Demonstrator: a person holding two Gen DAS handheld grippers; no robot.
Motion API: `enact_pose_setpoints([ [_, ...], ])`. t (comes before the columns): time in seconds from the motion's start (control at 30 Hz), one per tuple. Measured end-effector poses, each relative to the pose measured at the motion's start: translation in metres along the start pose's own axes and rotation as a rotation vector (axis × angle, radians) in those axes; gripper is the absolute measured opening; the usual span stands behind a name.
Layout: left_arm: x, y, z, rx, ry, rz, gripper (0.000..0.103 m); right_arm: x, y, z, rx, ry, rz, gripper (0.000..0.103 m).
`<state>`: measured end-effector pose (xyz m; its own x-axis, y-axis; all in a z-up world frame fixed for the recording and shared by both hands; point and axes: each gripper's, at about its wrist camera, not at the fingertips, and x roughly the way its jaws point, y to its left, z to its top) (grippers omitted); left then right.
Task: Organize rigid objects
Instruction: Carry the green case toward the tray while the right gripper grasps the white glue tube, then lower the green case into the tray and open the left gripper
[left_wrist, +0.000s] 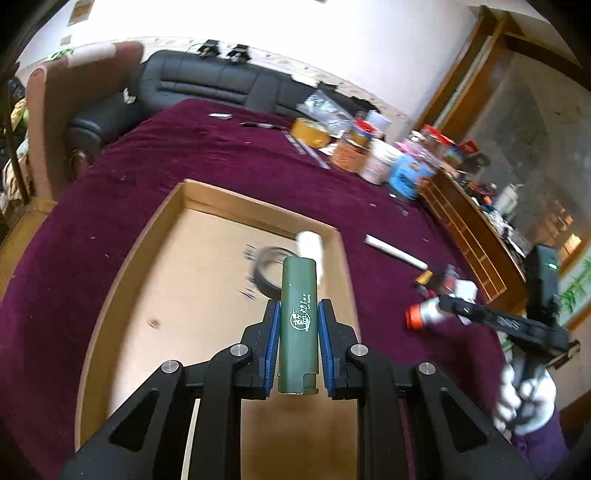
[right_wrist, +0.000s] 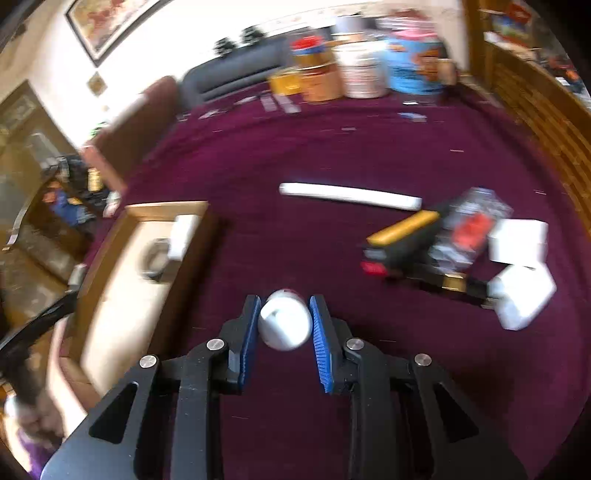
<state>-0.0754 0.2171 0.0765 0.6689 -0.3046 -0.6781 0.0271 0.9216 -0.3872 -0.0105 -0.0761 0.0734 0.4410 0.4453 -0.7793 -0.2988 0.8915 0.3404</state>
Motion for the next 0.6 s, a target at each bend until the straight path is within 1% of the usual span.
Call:
enact_pose_setpoints([
  [0.03,0.006,0.007,0.005,-0.014,0.009,0.004,0.017,0.006,0.013,0.003,-0.017,0.011,0.019,0.025],
  [0.07,0.011,0.014,0.008,-0.028,0.016,0.016,0.017,0.012,0.027,0.006,-0.042,0.018,0.03,0.023],
  [0.1,0.017,0.02,0.012,-0.038,0.023,0.028,0.017,0.017,0.036,0.008,-0.062,0.022,0.033,0.017],
  [0.17,0.023,0.03,0.013,-0.046,0.031,0.036,0.017,0.022,0.055,0.008,-0.104,0.023,0.037,0.017],
  [0.23,0.029,0.038,0.015,-0.054,0.043,0.048,0.017,0.026,0.067,0.01,-0.131,0.016,0.032,0.017],
  [0.33,0.045,0.047,0.016,-0.079,0.081,0.042,0.017,0.034,0.073,0.013,-0.154,0.027,0.011,0.018],
  [0.4,0.056,0.052,0.018,-0.099,0.107,0.039,0.016,0.042,0.076,0.015,-0.176,0.057,0.024,0.018],
  [0.47,0.063,0.053,0.02,-0.107,0.128,0.046,0.016,0.047,0.077,0.009,-0.211,0.077,-0.015,0.019],
  [0.53,0.07,0.052,0.024,-0.113,0.145,0.05,0.016,0.05,0.075,-0.001,-0.248,0.104,-0.021,0.024],
  [0.6,0.078,0.049,0.031,-0.107,0.153,0.061,0.016,0.057,0.074,-0.008,-0.27,0.124,-0.035,0.025],
])
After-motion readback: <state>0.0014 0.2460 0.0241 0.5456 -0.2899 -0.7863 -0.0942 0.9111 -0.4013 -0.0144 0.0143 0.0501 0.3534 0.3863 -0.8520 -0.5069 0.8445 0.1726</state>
